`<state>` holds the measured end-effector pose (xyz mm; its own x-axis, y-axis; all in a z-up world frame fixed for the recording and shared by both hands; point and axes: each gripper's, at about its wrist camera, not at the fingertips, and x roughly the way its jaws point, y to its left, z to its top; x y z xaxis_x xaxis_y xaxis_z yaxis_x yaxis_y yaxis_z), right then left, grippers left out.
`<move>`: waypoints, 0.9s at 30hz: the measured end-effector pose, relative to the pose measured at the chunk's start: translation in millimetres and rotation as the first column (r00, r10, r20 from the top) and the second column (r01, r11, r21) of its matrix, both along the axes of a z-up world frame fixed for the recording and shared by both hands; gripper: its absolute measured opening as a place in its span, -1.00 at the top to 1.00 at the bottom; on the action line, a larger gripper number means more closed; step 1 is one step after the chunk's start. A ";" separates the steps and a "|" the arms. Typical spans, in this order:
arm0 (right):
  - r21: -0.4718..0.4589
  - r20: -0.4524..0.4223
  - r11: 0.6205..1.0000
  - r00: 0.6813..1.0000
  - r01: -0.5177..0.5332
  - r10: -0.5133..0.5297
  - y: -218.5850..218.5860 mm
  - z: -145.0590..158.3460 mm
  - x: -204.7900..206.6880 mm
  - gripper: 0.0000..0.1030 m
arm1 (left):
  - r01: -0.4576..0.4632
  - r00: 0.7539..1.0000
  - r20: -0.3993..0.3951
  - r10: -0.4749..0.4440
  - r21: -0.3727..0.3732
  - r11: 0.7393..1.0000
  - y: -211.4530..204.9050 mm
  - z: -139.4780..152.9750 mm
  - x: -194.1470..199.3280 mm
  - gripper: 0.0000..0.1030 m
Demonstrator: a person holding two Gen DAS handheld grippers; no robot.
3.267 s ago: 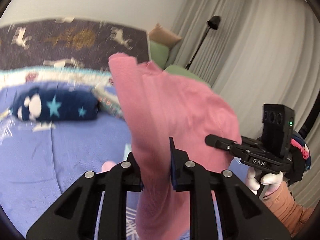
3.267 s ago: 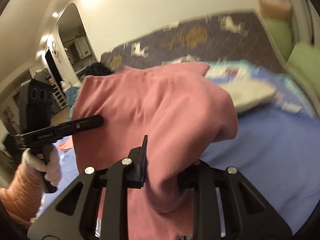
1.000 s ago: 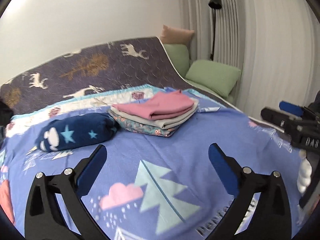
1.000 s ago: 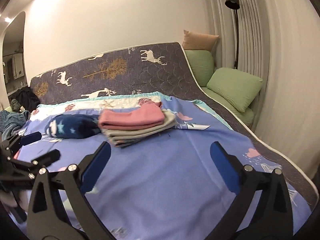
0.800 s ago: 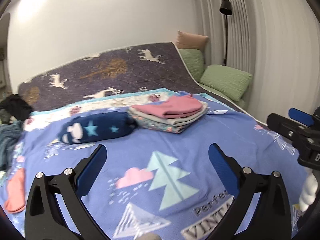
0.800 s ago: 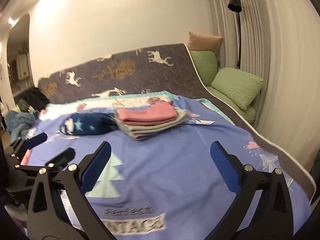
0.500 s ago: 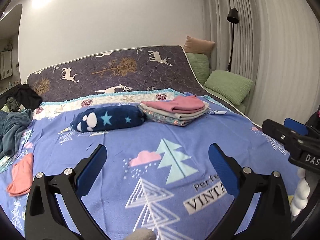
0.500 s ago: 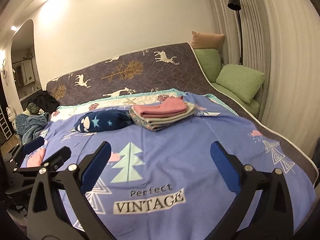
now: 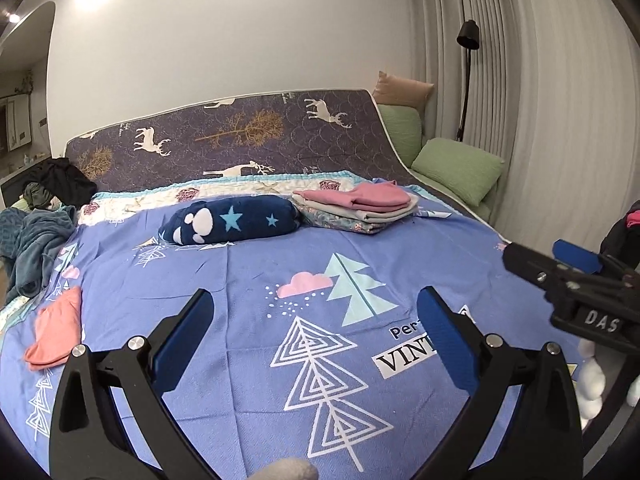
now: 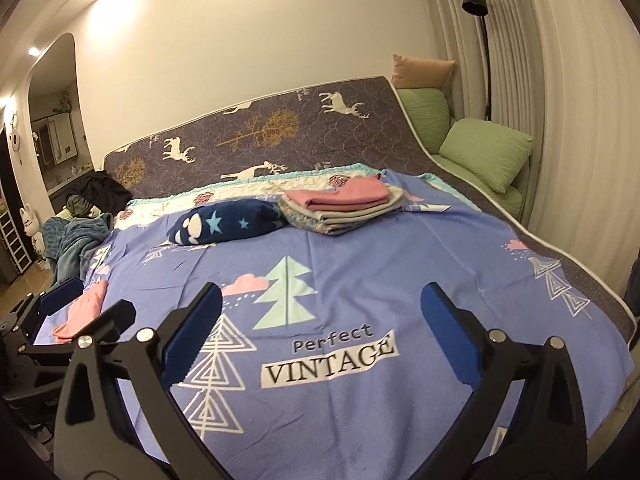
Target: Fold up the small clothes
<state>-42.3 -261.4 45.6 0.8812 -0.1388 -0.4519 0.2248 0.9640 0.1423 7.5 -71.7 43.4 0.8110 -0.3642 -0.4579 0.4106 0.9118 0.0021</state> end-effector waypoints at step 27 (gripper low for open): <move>-0.039 -0.008 0.999 1.000 -0.020 0.020 13.6 2.5 3.1 -0.96 | 0.018 1.000 -0.011 -0.018 0.006 1.000 2.6 -8.2 -11.1 -0.97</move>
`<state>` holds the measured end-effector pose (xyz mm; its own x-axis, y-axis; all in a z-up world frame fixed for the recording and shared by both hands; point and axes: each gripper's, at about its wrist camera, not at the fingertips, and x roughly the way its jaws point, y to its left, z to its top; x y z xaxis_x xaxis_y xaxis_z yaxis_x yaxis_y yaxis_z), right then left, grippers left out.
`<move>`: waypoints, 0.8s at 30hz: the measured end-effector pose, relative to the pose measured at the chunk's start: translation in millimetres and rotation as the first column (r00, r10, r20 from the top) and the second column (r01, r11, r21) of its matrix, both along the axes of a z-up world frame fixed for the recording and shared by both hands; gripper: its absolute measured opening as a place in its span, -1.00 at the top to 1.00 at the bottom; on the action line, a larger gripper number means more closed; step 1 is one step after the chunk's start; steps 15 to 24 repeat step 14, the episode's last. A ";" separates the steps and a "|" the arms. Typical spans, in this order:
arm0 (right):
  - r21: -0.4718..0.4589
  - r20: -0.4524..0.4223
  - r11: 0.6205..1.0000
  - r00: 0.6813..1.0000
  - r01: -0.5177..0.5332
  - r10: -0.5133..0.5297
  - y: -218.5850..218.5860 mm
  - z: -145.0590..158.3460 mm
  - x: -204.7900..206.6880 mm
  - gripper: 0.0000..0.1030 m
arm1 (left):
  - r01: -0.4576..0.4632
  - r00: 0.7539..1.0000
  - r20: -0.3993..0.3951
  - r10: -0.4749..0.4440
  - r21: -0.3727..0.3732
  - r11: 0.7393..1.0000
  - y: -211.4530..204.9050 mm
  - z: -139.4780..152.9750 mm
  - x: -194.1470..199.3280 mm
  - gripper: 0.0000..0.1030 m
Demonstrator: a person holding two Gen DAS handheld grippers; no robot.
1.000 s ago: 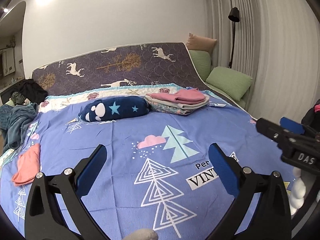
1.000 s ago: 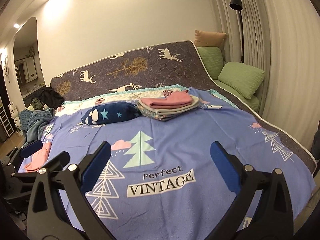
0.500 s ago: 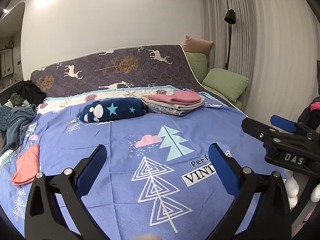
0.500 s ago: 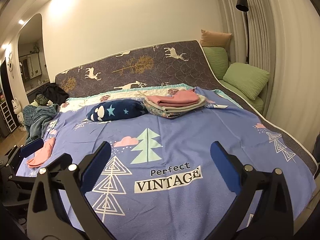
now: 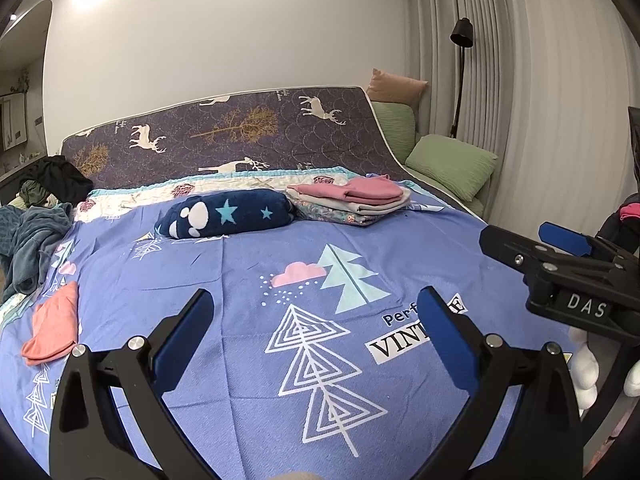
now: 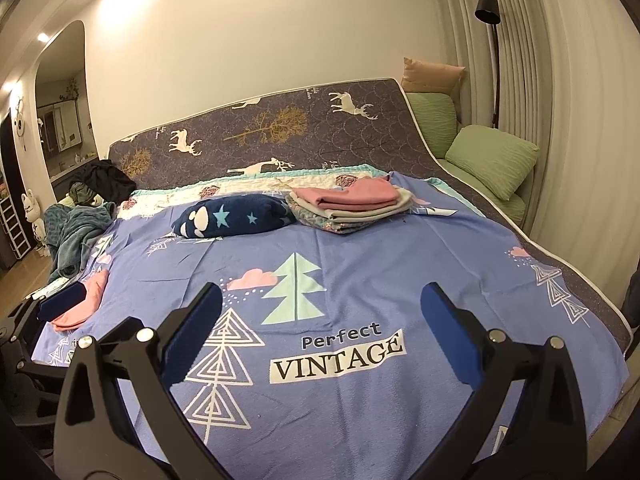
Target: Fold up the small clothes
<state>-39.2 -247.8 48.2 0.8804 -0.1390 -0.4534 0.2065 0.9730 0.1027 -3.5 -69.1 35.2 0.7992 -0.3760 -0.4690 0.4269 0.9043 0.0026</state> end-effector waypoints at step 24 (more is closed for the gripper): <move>-0.007 -0.007 1.000 1.000 0.005 -0.005 0.5 -3.3 2.1 -0.96 | -0.002 1.000 -0.007 0.002 0.010 1.000 0.3 -3.8 0.0 -0.97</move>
